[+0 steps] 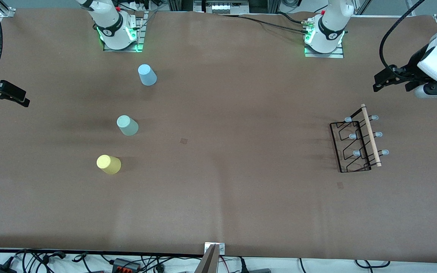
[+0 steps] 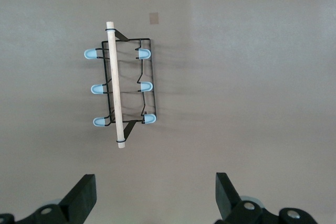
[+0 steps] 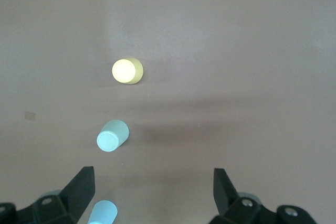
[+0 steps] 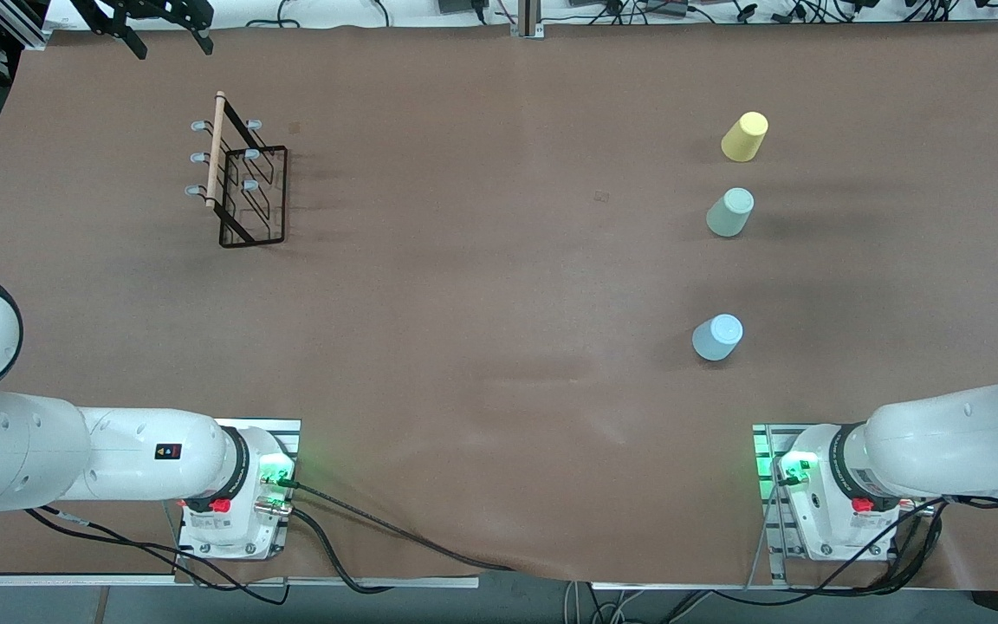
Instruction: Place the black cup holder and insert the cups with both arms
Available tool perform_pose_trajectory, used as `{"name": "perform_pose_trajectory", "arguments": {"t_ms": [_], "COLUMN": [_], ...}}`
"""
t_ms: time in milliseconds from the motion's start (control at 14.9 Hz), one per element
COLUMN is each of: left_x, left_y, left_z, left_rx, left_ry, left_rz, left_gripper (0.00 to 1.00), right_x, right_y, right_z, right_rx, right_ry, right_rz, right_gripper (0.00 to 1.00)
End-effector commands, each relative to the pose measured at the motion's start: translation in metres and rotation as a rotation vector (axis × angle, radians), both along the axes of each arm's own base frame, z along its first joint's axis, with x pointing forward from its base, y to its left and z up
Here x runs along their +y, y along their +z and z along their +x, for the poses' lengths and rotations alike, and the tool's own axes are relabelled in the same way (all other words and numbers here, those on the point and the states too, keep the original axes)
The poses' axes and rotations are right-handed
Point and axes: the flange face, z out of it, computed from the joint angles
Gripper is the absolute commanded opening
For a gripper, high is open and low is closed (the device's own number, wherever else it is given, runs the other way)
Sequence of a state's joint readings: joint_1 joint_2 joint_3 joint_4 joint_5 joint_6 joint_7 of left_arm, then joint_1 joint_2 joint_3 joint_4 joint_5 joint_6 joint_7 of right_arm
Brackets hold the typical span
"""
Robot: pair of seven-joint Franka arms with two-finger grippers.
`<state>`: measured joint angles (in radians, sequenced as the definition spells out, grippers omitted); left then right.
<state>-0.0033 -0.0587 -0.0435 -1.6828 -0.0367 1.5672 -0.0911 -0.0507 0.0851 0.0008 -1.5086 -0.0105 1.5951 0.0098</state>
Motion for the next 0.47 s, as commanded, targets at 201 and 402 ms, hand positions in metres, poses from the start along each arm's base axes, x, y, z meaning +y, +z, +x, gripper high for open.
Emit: {"name": "perform_pose_trajectory", "arguments": {"t_ms": [201,402], "left_x": [0.0017,0.0017], "left_y": [0.0054,0.0054], "left_z": [-0.0006,-0.0006], "left_rx": [0.002,0.002], "left_ry": [-0.012,-0.012], "left_rz": [0.019,0.019], "left_gripper": [1.0,1.0], "right_x": [-0.0003,-0.0009], "right_y": [0.0054,0.0054], "right_z": [0.0014,0.0014], "right_rx": [-0.008,-0.008], "right_ry": [0.006,0.004], "right_rz": [0.01,0.013], "right_gripper": [1.0,1.0]}}
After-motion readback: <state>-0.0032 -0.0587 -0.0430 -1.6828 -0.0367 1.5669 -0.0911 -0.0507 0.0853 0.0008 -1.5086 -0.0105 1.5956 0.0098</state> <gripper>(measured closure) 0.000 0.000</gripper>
